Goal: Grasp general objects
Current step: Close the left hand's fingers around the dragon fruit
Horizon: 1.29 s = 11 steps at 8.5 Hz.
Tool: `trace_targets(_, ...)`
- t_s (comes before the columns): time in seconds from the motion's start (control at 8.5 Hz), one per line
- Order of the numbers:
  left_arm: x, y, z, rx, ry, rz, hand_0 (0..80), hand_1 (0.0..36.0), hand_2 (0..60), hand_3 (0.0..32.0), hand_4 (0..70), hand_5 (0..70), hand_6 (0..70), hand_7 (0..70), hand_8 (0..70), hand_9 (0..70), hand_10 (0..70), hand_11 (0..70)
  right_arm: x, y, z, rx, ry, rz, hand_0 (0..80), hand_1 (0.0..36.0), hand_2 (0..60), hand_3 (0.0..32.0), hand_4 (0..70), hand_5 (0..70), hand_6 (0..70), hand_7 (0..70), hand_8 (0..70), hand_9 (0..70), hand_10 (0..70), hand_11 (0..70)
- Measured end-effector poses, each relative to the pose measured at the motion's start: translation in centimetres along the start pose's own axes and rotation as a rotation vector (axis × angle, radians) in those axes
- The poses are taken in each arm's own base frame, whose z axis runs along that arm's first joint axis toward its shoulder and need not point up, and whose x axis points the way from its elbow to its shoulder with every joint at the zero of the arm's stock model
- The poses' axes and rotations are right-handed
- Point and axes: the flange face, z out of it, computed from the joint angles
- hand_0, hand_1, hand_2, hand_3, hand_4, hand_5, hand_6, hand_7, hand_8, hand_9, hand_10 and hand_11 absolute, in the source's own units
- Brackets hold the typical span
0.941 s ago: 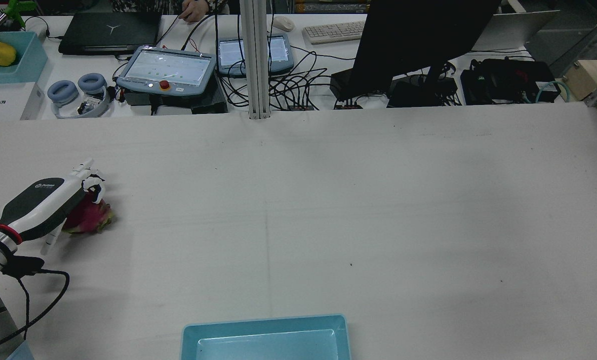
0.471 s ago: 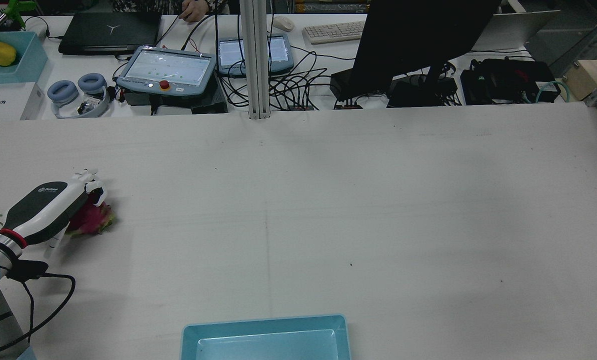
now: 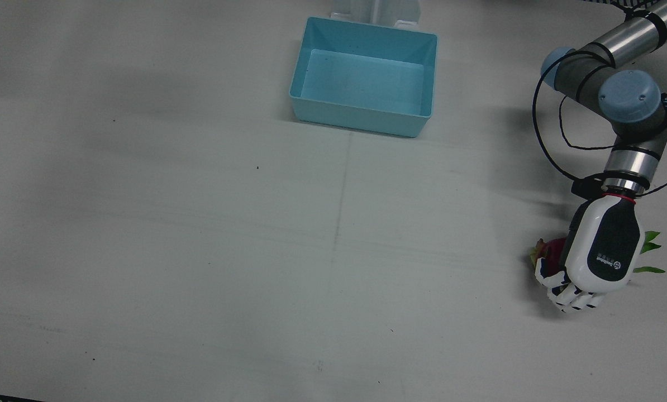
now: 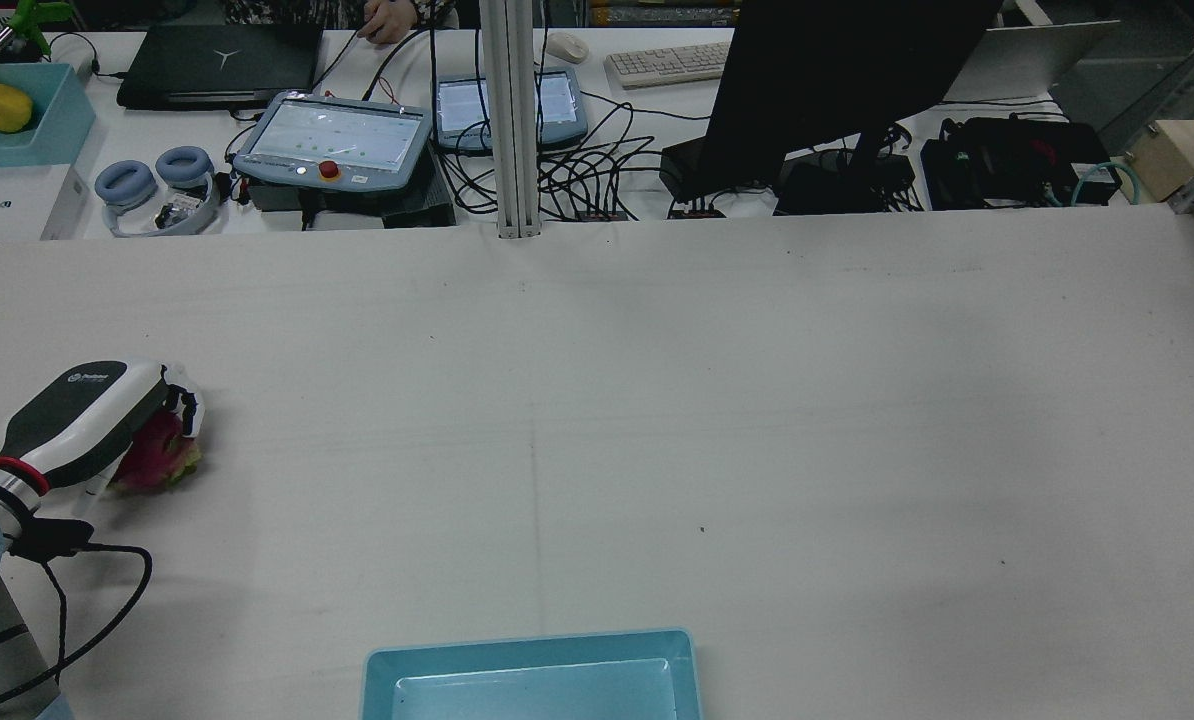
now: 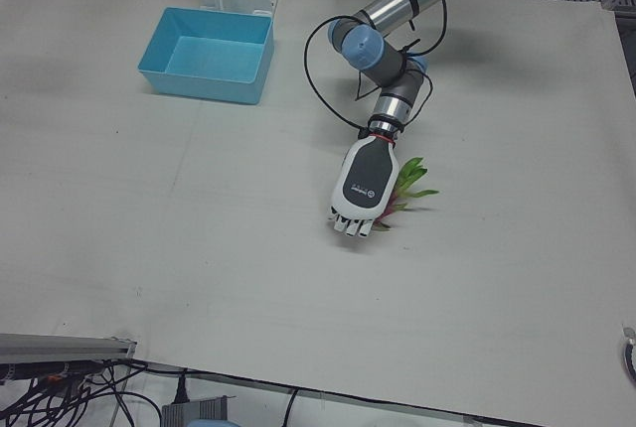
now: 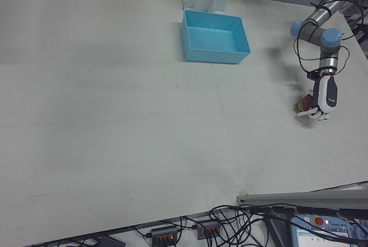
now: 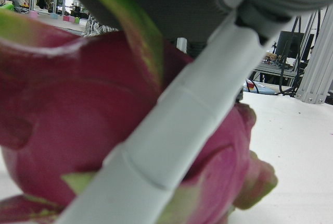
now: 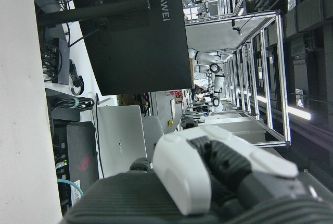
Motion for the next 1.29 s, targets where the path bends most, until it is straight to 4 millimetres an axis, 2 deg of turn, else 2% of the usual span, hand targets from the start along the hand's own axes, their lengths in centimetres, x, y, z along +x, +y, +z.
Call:
trace_targets(0.59, 0.7, 0.7, 0.1, -0.005, -0.004, -0.001, 80.0, 36.0, 60.0, 0.0, 70.0, 70.0, 70.0, 70.0, 70.0, 70.0, 70.0, 70.0, 0.0, 0.0, 0.0, 0.0, 0.0, 0.0, 0.0, 0.0, 0.0, 0.0, 0.0, 0.0, 0.0, 0.0, 0.0, 0.0, 0.0, 0.0)
trace_targets(0.71, 1.4, 0.5, -0.1, -0.004, -0.003, -0.007, 80.0, 36.0, 60.0, 0.0, 70.0, 70.0, 70.0, 70.0, 70.0, 70.0, 70.0, 70.0, 0.0, 0.0, 0.0, -0.001, 0.0, 0.0, 0.0, 0.0, 0.0, 0.0, 0.0, 0.0, 0.0, 0.0, 0.0, 0.0, 0.0, 0.0)
trace_targets(0.94, 4.6, 0.2, -1.2, -0.018, 0.021, -0.031, 80.0, 36.0, 60.0, 0.0, 70.0, 70.0, 70.0, 70.0, 70.0, 70.0, 70.0, 70.0, 0.0, 0.1, 0.0, -0.001, 0.0, 0.0, 0.0, 0.0, 0.0, 0.0, 0.0, 0.0, 0.0, 0.0, 0.0, 0.0, 0.0, 0.0)
trace_targets(1.29, 9.3, -1.1, -2.2, -0.156, 0.058, -0.1, 80.0, 36.0, 60.0, 0.0, 70.0, 70.0, 70.0, 70.0, 70.0, 70.0, 70.0, 70.0, 0.0, 0.1, 0.0, -0.002, -0.001, 0.0, 0.0, 0.0, 0.0, 0.0, 0.0, 0.0, 0.0, 0.0, 0.0, 0.0, 0.0, 0.0)
